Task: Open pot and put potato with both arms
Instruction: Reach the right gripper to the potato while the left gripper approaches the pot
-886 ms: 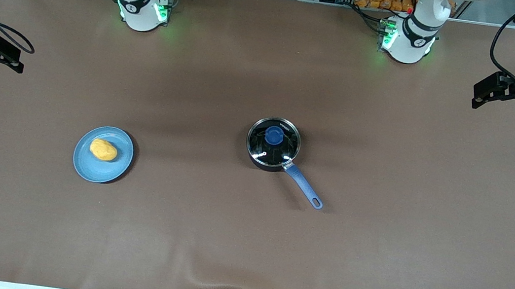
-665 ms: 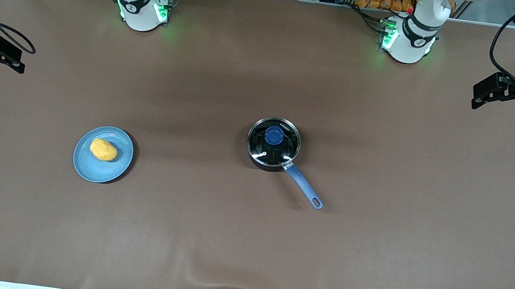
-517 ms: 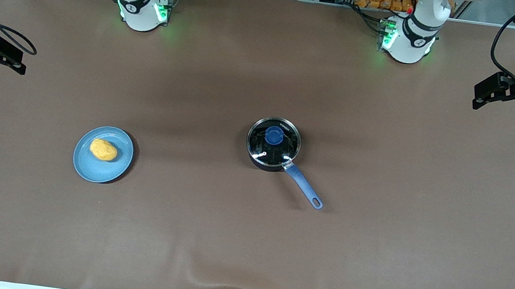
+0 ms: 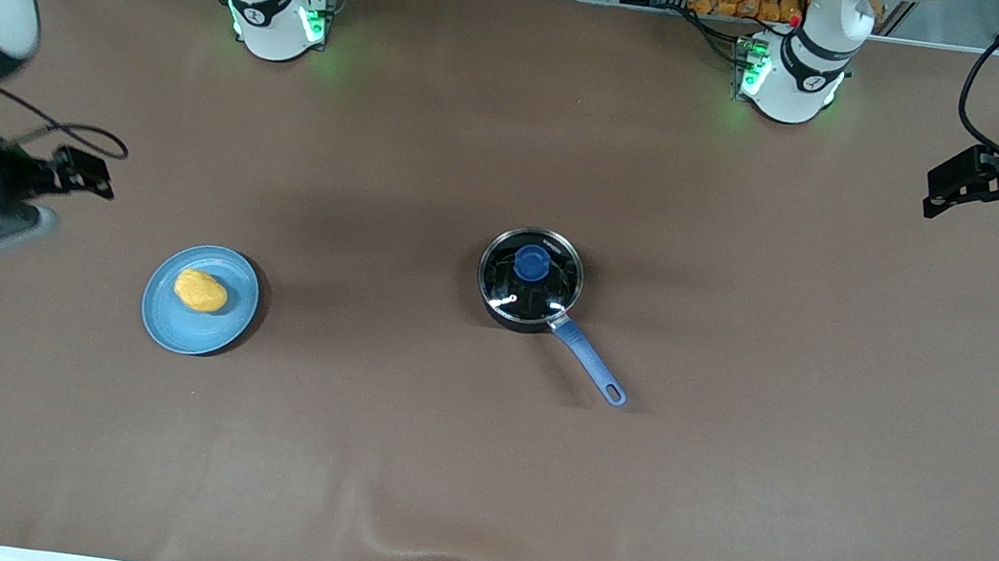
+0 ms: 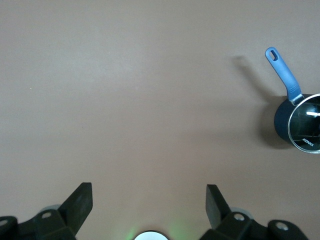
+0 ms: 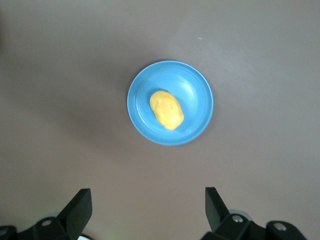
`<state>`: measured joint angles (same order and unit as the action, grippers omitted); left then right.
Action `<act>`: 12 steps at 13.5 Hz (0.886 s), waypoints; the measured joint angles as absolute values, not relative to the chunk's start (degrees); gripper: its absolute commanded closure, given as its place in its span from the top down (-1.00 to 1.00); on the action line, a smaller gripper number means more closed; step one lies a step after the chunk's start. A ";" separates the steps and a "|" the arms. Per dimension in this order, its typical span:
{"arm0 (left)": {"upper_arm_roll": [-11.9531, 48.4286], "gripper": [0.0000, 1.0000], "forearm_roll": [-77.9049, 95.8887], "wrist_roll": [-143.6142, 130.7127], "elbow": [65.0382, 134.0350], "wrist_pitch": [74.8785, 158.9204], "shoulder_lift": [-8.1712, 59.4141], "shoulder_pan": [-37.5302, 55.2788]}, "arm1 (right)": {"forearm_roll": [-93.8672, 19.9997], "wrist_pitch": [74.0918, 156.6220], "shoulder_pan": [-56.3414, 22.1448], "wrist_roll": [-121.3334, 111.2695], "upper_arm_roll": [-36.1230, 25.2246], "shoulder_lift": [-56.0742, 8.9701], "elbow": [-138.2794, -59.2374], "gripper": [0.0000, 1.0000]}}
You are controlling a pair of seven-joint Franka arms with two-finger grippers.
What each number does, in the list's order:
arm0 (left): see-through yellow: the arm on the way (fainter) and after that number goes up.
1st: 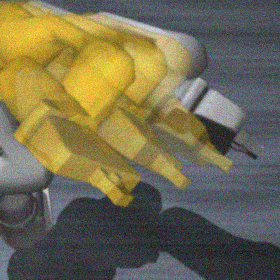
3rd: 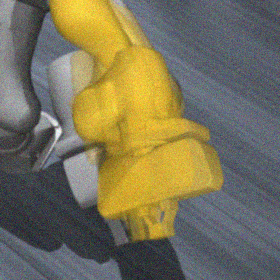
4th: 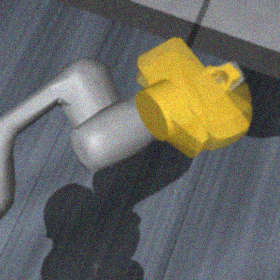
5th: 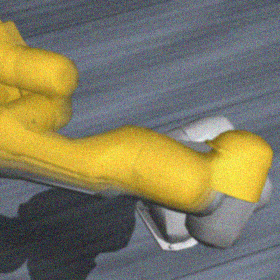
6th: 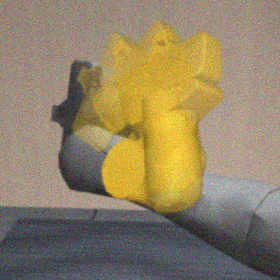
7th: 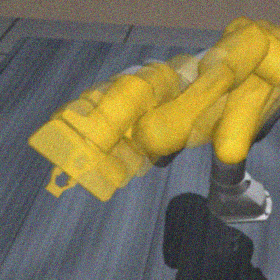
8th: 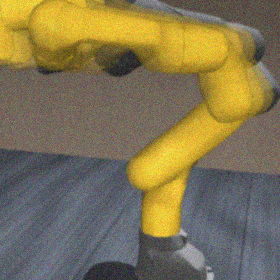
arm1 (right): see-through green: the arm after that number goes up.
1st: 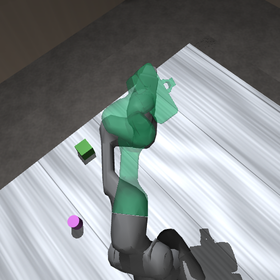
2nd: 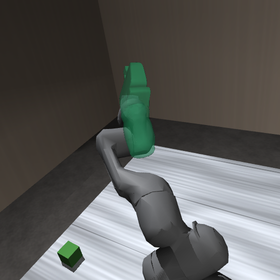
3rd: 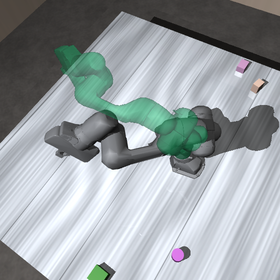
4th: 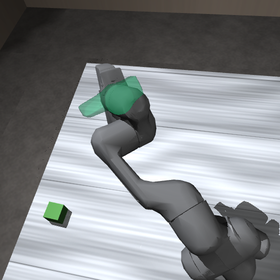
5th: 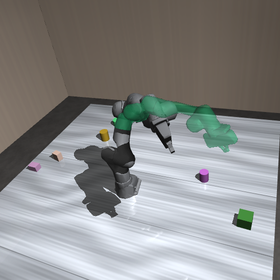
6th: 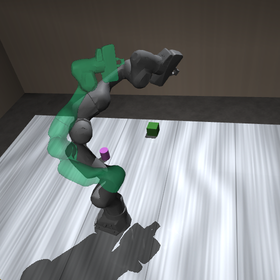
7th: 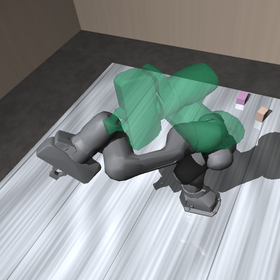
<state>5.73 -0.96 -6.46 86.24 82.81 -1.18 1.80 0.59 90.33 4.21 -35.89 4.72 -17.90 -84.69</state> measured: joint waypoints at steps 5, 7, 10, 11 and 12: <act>6.47 1.00 1.93 -6.46 86.17 83.04 0.73 2.24 | -1.20 99.36 4.96 -61.19 4.40 -29.82 -84.74 1.00; 8.36 1.00 2.74 -6.47 86.17 84.76 2.33 2.71 | -2.13 101.79 5.24 -65.28 4.33 -33.27 -84.71 1.00; 11.21 1.00 2.86 -8.84 86.17 88.56 5.39 5.25 | -3.84 105.64 5.21 -66.68 4.39 -37.75 -85.80 1.00; 11.68 1.00 2.88 -10.88 86.18 89.52 6.60 6.75 | -4.78 107.99 5.22 -67.83 4.39 -38.96 -87.14 1.00; 11.91 1.00 2.89 -13.47 86.18 90.61 7.80 8.51 | -5.33 110.13 5.22 -68.65 4.38 -39.69 -88.52 1.00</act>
